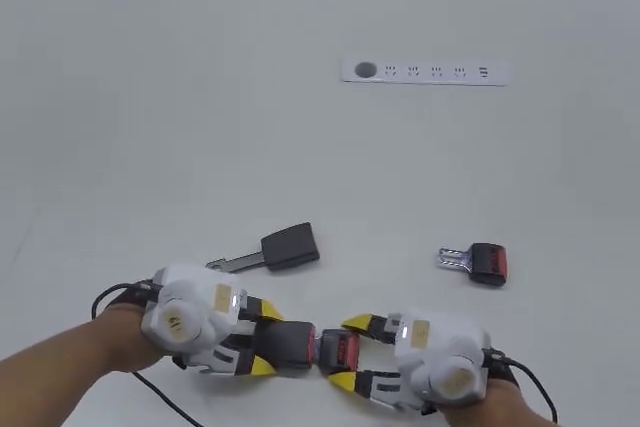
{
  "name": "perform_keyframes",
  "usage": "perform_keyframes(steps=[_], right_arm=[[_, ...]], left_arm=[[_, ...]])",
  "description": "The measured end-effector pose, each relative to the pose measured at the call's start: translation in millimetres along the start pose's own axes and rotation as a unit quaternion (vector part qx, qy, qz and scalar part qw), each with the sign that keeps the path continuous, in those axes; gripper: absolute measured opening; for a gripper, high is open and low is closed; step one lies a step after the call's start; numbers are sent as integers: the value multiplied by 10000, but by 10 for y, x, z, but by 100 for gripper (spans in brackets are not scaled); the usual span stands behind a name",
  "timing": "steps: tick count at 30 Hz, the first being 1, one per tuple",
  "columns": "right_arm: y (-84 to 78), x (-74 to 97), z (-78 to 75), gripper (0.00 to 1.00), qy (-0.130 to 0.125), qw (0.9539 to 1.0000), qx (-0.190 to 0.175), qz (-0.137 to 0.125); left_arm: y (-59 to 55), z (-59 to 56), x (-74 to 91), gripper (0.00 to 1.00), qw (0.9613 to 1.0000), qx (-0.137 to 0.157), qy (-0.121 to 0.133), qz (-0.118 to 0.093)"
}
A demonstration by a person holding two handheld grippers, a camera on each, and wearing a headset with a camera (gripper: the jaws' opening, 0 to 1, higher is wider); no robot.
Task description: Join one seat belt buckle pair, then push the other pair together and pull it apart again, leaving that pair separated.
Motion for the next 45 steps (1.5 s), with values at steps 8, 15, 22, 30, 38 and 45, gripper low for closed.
perform_keyframes(steps=[8, 15, 22, 30, 38, 45], right_arm=[[33, -37, -54, 59, -86, 9991, -413, 50], [143, 94, -82, 79, -268, 9989, -334, -197], [118, 359, -240, 80, -592, 9971, -361, -329], [-123, 744, -570, 78, -996, 9941, -400, -134], [-386, 1196, -989, 77, -1357, 9897, -450, 61], [-598, 1470, -1309, 74, -1310, 9888, -674, 246]], left_arm=[[42, 7, 1, 38, 9990, 257, 184, 324], [247, 55, 162, 71, 9962, 577, 639, -125], [341, 186, 292, 75, 9939, 466, 985, -146], [462, 608, 460, 74, 9884, 648, 1328, -346], [467, 899, 395, 72, 9861, 616, 1506, -328], [296, 991, 210, 71, 9888, 755, 1289, -55]])
Point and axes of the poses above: the centre of the closed fingertips' face, and the gripper's own axes: x roughly backward along the fingers, z roughly to its left, y roughly out of its top, the point moved 5 cm from there along x, roughly backward along the fingers, and after that the axes turned 2 degrees about y, right-handed, at the moved point
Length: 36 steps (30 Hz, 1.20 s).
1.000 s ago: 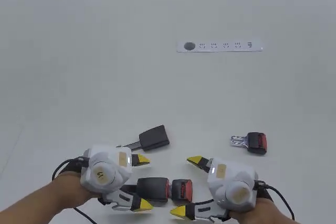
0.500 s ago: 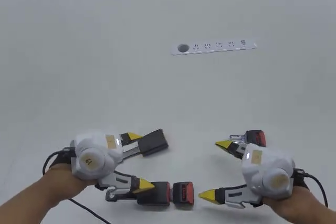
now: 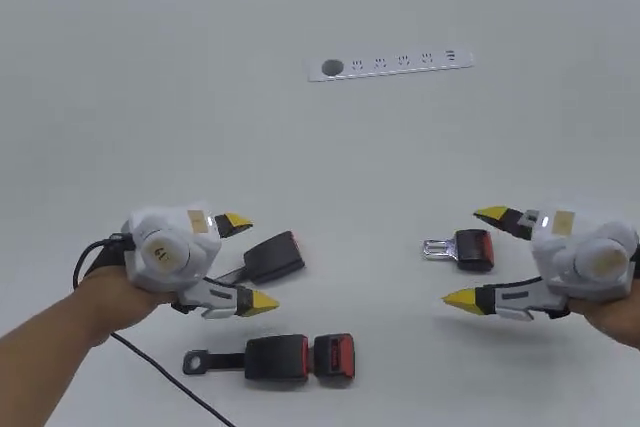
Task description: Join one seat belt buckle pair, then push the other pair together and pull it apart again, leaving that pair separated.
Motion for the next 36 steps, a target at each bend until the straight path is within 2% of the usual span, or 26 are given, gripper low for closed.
perform_keyframes(steps=[4, 7, 10, 15, 17, 19, 21, 24, 25, 26, 28, 30, 32, 36], right_arm=[[-101, 14, -94, 71, 252, 9990, 128, 338], [-127, 6, -152, 69, 426, 9983, 68, 388], [-130, -12, -172, 64, 626, 9969, 103, 458], [-158, -50, -190, 55, 870, 9935, 303, 665], [-162, -52, -197, 55, 895, 9931, 351, 677], [-186, -65, -160, 54, 1054, 9904, 466, 765], [-176, -79, -139, 54, 1113, 9894, 599, 712], [-165, -87, -150, 52, 1120, 9897, 579, 674], [-175, -93, -165, 50, 1093, 9877, 864, 708], [-186, -88, -168, 49, 1073, 9861, 1013, 766], [-189, -86, -138, 50, 1138, 9870, 873, 723], [-190, -82, -153, 48, 1134, 9869, 935, 670], [-197, -56, -187, 36, 1127, 9873, 928, 624], [-231, -42, -194, 36, 1221, 9867, 911, 563]], left_arm=[[-74, 31, -106, 70, 9998, 33, -105, 176], [-139, 70, -166, 68, 9993, 29, -129, 341], [-139, 86, -196, 64, 9993, 74, -179, 318], [-168, 75, -245, 59, 9986, 99, -258, 444], [-145, 70, -245, 56, 9987, 62, -271, 417], [-137, 99, -252, 54, 9989, 82, -251, 389], [-126, 106, -248, 51, 9990, 92, -237, 380], [-114, 112, -241, 48, 9989, 2, -229, 402], [-108, 120, -236, 45, 9989, -96, -219, 409], [-102, 111, -254, 44, 9989, -47, -258, 387], [-90, 108, -266, 42, 9987, -121, -323, 386], [-85, 105, -269, 40, 9983, -197, -389, 388], [-81, 116, -282, 36, 9979, -283, -446, 386], [-96, 128, -290, 35, 9966, -391, -568, 455]])
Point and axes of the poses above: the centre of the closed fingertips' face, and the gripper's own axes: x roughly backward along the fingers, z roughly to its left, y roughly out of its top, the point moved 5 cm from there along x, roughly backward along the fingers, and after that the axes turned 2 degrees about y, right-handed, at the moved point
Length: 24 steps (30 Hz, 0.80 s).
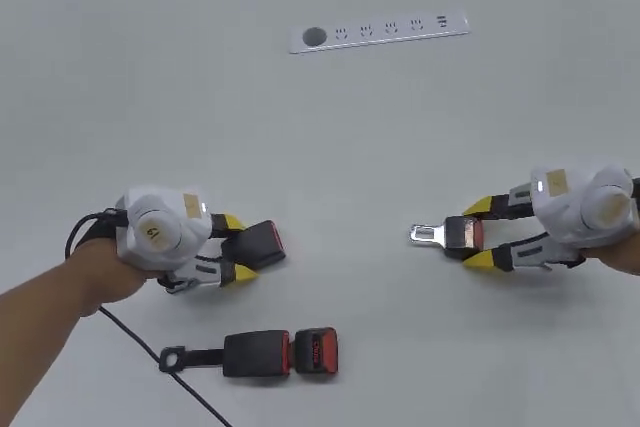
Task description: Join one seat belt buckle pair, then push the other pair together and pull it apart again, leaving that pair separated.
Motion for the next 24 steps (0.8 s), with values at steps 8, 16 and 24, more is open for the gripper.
perform_keyframes(steps=[8, 16, 24], right_arm=[[-19, 3, -25, 35, 107, 9998, 62, -123], [-10, -14, -35, 35, 167, 9997, 87, -132], [102, -139, -20, 35, 172, 9997, 54, -181]], left_arm=[[8, -5, -10, 35, 9975, -550, -396, 175], [17, 1, 4, 34, 9955, -728, -543, 256], [15, -21, 34, 34, 9956, -730, -526, 275]])
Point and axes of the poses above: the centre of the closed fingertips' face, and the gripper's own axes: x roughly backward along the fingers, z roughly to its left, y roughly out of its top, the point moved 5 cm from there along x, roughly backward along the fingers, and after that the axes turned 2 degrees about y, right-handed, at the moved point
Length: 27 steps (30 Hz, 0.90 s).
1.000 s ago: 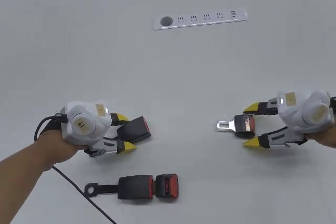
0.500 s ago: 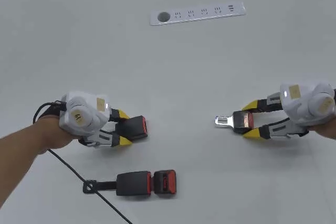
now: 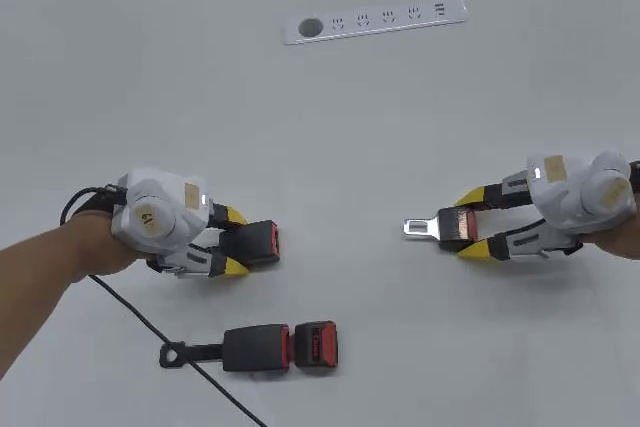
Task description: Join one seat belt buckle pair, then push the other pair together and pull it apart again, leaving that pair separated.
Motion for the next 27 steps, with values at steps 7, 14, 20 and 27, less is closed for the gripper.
perform_keyframes(steps=[7, 14, 20, 27], right_arm=[[132, -136, -8, 35, 12, 9999, 66, -77], [271, -296, 6, 35, 25, 9998, 77, -173], [415, -470, 46, 35, 53, 9996, 79, -279], [550, -654, 62, 35, 128, 9991, 150, -363]], left_arm=[[-5, -6, 18, 34, 10000, -8, -4, 29], [3, -1, 23, 34, 10000, -32, -21, 58], [4, 13, 19, 34, 9998, -85, -46, 148], [-11, 45, -1, 34, 9996, -145, -75, 227]])
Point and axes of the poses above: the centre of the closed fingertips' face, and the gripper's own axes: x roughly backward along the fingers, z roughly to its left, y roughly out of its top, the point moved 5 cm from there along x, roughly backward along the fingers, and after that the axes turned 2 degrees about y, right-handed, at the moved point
